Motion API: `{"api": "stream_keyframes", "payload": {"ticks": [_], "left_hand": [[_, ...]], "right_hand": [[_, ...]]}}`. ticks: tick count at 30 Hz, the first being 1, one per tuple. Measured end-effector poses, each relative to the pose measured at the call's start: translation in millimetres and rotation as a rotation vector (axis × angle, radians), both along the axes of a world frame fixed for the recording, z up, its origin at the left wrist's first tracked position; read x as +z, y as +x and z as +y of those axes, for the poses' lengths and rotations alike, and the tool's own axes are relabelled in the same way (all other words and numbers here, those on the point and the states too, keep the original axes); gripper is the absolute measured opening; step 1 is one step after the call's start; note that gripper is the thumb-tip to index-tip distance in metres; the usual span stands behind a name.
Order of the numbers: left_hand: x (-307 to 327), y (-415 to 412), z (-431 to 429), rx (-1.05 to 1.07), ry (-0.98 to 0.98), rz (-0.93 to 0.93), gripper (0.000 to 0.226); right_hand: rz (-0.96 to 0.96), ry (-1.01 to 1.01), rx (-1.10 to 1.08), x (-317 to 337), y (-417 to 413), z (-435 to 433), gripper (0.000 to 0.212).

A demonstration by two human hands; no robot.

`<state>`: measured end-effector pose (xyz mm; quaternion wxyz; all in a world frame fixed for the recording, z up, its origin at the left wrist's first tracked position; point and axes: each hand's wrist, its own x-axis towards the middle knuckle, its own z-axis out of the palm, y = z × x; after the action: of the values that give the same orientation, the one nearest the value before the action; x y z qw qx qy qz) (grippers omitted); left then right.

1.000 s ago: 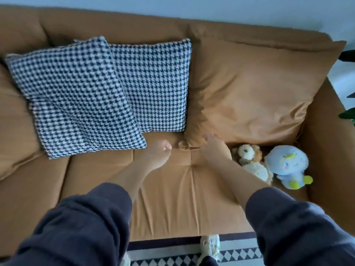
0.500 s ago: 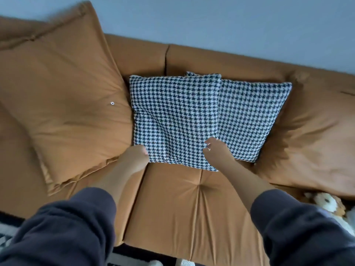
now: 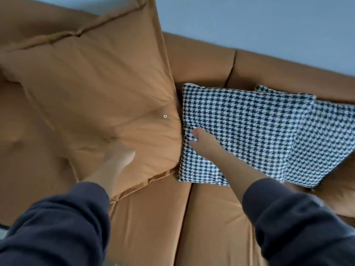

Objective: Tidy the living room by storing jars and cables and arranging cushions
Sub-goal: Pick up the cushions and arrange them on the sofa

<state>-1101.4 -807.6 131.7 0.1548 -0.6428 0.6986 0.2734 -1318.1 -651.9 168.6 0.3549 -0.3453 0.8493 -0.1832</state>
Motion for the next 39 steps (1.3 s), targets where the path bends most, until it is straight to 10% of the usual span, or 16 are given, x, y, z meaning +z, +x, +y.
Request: {"api": "stream_keyframes", "payload": {"ticks": [8,14,22,24,39], "left_hand": [[-23.3,75.7,-136.8,0.658,-0.236,0.321,0.107],[-37.1,95.0,-169.9,0.810,-0.063,0.695,0.095],[10.3,110.6,-153.0,0.637,-0.352,0.708,0.045],[43.5,112.6,-156.4,0.605,-0.478,0.718,0.034],[234.5,98.4,-159.1,-0.250,-1.149,0.776,0.039]], "right_hand": [[-0.125,-0.069,-0.260,-47.4,50.2,-139.9,0.082],[-0.238,-0.121,-0.564,-69.1,48.8,-163.3,0.088],[-0.289,-0.150,-0.556,-54.2,82.0,-163.2,0.035],[-0.297,-0.081,-0.489,-53.6,94.1,-171.7,0.057],[-0.977,-0.268,-0.474,114.7,181.9,-235.6,0.034]]}}
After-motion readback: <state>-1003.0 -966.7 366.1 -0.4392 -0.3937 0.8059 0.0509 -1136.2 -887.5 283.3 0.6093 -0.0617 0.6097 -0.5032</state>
